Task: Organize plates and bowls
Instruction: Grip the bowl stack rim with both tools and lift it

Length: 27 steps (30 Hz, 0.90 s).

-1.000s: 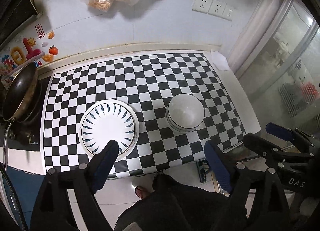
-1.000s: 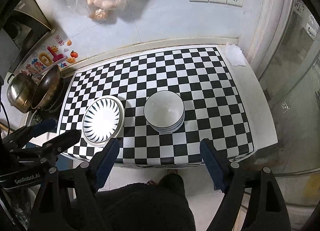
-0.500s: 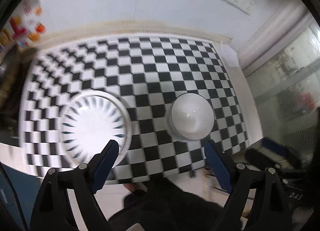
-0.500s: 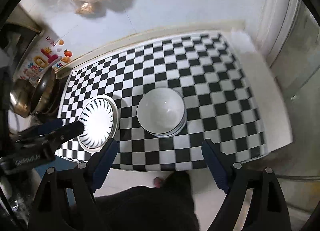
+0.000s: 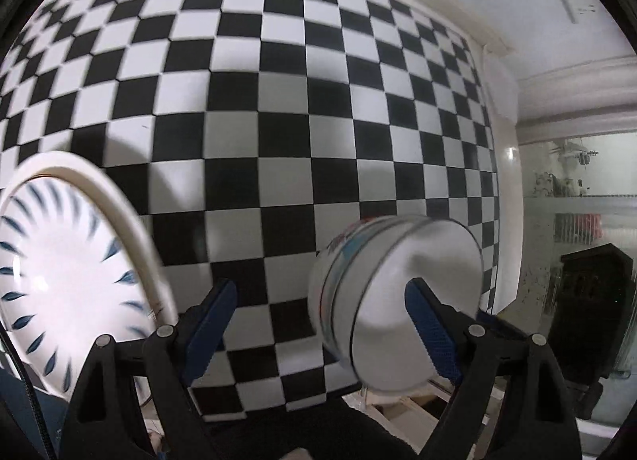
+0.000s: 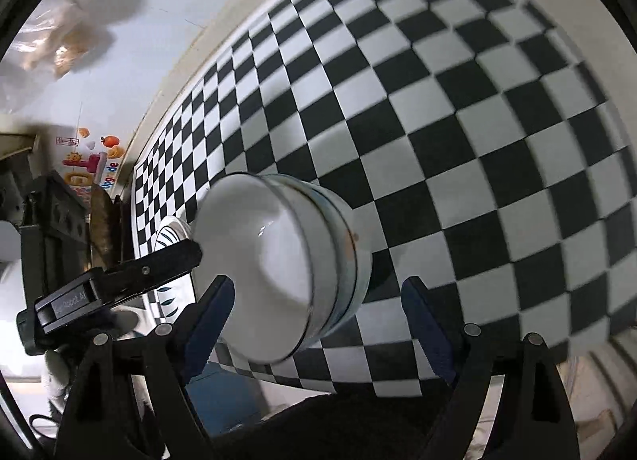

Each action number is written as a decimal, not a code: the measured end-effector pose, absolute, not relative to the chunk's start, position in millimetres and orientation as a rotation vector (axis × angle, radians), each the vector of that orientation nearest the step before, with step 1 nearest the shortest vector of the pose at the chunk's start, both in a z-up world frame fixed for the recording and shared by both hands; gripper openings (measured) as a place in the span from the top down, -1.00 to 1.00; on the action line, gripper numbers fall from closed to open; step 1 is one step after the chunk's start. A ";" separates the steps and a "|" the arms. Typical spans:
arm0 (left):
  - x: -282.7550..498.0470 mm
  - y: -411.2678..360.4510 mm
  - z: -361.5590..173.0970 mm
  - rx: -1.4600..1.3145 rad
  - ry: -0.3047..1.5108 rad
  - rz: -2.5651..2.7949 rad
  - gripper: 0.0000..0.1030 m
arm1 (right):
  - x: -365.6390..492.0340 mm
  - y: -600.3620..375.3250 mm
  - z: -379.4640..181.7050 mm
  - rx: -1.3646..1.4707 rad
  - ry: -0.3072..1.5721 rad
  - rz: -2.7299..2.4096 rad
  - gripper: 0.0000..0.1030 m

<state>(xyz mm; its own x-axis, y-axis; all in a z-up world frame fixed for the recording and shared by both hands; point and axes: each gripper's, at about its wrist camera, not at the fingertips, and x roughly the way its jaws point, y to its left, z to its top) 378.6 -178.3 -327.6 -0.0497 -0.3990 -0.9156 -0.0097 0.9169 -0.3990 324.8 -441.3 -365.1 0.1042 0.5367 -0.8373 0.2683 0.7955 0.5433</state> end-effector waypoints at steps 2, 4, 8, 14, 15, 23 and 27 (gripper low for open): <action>383.7 -183.9 -340.2 -0.334 1.639 -0.340 -0.64 | 330.1 -442.8 -381.6 0.714 1.511 0.242 -0.71; 387.9 -190.7 -351.5 -0.337 1.680 -0.371 -0.51 | 335.1 -442.7 -395.4 0.734 1.534 0.257 -0.70; 391.6 -200.0 -366.5 -0.339 1.728 -0.412 -0.25 | 343.7 -437.4 -415.5 0.763 1.573 0.294 -0.65; 397.5 -200.9 -376.5 -0.380 1.749 -0.448 -0.04 | 351.5 -432.9 -433.5 0.784 1.612 0.320 -0.54; 398.0 -200.3 -377.5 -0.388 1.749 -0.454 -0.04 | 352.4 -432.7 -434.7 0.790 1.616 0.320 -0.53; 396.6 -196.9 -378.7 -0.426 1.741 -0.451 0.00 | 351.8 -437.4 -447.6 0.842 1.627 0.327 -0.09; 393.8 -200.6 -375.3 -0.394 1.737 -0.432 0.04 | 347.1 -436.0 -446.4 0.825 1.610 0.332 -0.09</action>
<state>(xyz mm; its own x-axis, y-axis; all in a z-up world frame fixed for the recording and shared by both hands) 393.8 -200.6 -375.3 -0.2008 -0.4846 -0.8514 -0.0289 0.8716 -0.4894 347.1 -436.0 -446.4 -0.0111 0.6711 -0.7413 0.3228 0.7041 0.6326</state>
